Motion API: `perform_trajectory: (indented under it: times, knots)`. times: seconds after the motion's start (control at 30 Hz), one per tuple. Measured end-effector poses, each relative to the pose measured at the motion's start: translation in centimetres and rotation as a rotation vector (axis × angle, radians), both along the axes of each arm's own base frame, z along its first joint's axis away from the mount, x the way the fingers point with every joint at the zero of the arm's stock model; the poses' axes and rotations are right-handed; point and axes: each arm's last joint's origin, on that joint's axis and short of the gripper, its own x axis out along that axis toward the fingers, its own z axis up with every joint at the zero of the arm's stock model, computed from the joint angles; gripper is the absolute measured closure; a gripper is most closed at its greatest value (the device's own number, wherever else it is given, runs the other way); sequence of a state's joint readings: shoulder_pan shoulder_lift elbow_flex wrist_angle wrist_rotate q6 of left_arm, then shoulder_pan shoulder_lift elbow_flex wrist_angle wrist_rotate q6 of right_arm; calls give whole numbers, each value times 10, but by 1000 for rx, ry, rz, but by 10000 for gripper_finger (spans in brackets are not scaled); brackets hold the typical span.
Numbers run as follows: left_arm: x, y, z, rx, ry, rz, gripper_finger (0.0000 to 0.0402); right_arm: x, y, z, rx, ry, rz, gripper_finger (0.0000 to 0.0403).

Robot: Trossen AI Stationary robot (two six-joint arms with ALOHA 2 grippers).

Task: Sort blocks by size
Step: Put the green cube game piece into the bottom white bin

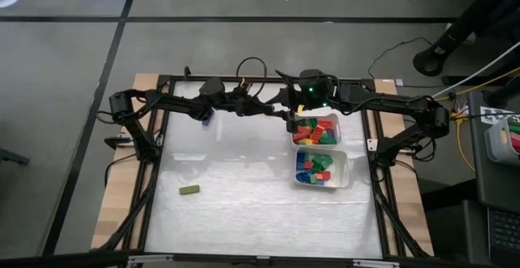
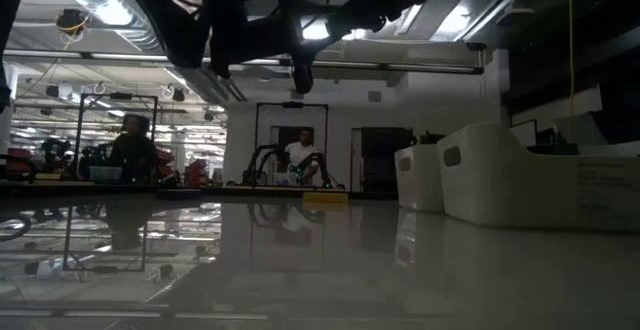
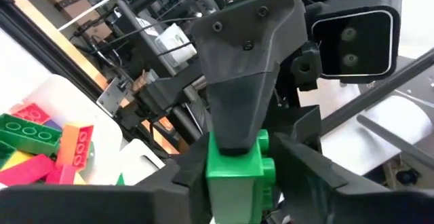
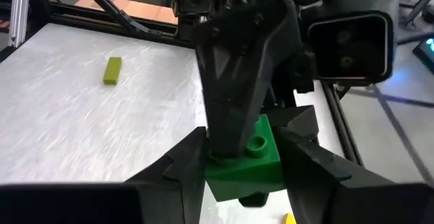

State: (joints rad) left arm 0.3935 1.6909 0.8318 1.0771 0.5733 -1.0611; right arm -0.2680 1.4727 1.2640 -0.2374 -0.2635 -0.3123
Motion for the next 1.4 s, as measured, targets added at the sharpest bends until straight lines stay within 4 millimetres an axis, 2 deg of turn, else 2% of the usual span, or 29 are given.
perform_trajectory:
  times: [0.13, 0.27, 0.4, 0.53, 0.67, 0.83, 1.0, 1.1, 1.4]
  knots:
    - [2, -3, -2, 6, 15, 3, 228, -1, 0, -2, 32, 22, -11, 256]
    - [1, 0, -3, 4, 24, 2, 206, -4, 1, -4, 43, 61, -11, 254]
    - [-4, 10, -4, 46, 28, -42, 205, -13, 4, 1, 68, 87, -23, 250]
    - [-13, 21, -3, 94, 25, -140, 213, -32, 9, 9, 97, 159, -30, 252]
    - [-20, 27, -4, 117, 44, -314, 218, -51, 15, 15, 252, 294, -69, 249]
    - [-23, 28, -4, 144, 47, -401, 219, -69, 22, 1, 464, 548, -109, 246]
    - [-23, 27, -5, 185, 29, -397, 220, -84, 27, -14, 565, 786, -188, 245]
    - [-23, 27, -4, 187, 29, -400, 220, -89, 28, -19, 612, 851, -214, 245]
    - [-23, 27, -4, 279, -12, -375, 220, -91, 33, -28, 762, 904, -230, 244]
